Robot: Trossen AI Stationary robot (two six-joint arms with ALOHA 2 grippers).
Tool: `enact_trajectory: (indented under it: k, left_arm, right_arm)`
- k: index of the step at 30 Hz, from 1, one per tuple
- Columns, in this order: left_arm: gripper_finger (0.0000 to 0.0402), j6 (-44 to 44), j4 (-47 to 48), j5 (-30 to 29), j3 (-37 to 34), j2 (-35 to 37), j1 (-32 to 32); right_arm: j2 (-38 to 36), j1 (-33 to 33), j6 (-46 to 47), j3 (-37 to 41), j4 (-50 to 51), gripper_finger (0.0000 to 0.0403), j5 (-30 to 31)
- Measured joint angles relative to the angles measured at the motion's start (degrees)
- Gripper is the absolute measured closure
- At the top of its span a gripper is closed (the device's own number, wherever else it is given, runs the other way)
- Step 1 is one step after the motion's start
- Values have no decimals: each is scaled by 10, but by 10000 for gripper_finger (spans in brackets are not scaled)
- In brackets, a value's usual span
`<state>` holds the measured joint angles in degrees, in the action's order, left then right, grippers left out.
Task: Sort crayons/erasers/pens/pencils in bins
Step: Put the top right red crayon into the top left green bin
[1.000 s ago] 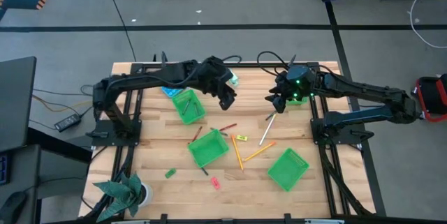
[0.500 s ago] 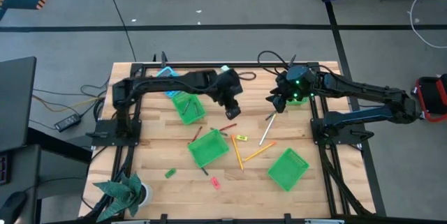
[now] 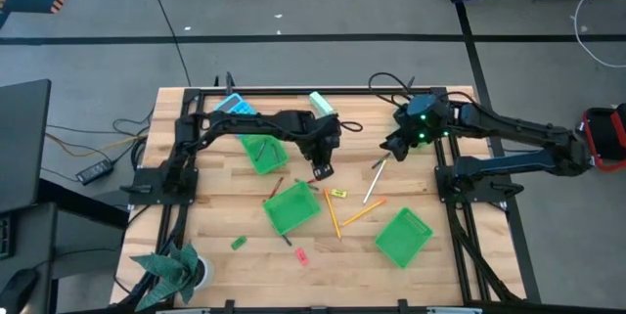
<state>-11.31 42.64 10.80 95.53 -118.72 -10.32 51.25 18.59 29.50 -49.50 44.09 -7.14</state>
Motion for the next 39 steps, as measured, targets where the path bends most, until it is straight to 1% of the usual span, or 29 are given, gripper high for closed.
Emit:
enact_trajectory:
  k: [4,11,14,17,24,39]
  left_arm:
    - [294,0,2,-11,0,0,14]
    - [294,0,-3,-58,0,-34,50]
    - [294,-11,-3,-63,0,-49,59]
    - [294,-30,-1,-67,-1,-59,61]
    - [302,-30,-9,-89,0,-64,63]
    - [305,-30,-2,-92,1,-88,53]
  right_arm:
    - [-15,0,7,0,-2,192,9]
    - [-21,0,7,0,-5,192,12]
    - [-20,0,7,0,-7,192,13]
    - [-20,0,7,0,-10,192,13]
    - [-20,0,5,0,-10,192,13]
    - [-20,0,-12,0,-10,192,13]
